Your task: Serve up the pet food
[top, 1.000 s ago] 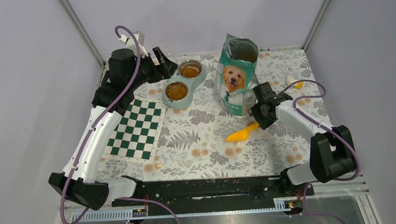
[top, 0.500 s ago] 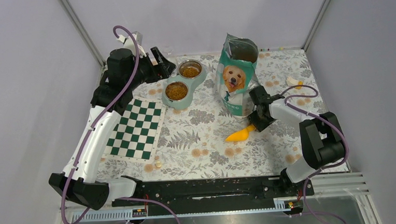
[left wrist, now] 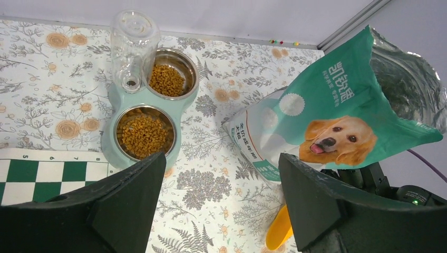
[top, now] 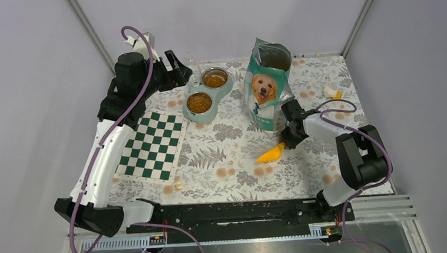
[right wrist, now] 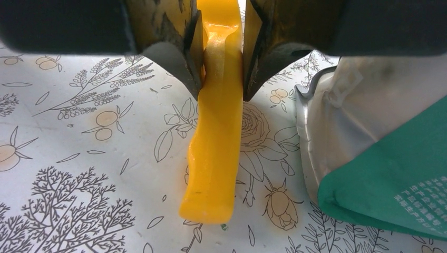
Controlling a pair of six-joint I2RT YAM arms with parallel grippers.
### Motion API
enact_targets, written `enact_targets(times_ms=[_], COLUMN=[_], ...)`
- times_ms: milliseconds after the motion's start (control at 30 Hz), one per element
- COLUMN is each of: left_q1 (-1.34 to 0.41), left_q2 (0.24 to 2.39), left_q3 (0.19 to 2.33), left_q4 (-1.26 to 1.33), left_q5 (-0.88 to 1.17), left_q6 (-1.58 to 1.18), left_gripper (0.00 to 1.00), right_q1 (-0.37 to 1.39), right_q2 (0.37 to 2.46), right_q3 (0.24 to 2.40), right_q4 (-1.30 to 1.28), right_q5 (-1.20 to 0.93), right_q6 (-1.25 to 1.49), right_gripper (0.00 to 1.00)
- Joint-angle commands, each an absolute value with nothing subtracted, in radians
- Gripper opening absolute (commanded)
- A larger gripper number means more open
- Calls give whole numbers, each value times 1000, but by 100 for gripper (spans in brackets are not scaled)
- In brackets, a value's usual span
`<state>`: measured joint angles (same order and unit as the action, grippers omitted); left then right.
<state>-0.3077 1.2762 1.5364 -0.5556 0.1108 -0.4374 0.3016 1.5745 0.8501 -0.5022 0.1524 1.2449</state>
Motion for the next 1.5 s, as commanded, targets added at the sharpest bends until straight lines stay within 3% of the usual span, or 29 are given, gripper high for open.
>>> enact_targets(times_ms=[0, 400, 600, 767, 1033, 1200, 1467], left_q1=[-298, -299, -299, -299, -304, -351, -414], left_q2=[1269, 1269, 1261, 1257, 1270, 1284, 1278], left_q3=[1581, 1587, 1580, 1575, 1561, 1537, 1516], left_q4=[-532, -506, -500, -457, -295, -148, -22], left_q5=[88, 104, 116, 224, 567, 748, 918], left_q6=[-417, -428, -431, -437, -550, -658, -705], left_gripper=[80, 80, 80, 80, 80, 79, 80], right_q1=[297, 298, 298, 298, 351, 490, 546], right_q2=[1535, 1133, 1005, 953, 941, 1023, 1169], right_q3=[881, 1007, 1039, 1071, 1148, 1282, 1433], right_q4=[-546, -690, -676, -562, -260, -183, -125], right_q5=[199, 415, 414, 201, -416, -615, -870], right_q6=[1215, 968, 819, 624, 449, 372, 385], right_gripper=[0, 0, 0, 0, 0, 0, 0])
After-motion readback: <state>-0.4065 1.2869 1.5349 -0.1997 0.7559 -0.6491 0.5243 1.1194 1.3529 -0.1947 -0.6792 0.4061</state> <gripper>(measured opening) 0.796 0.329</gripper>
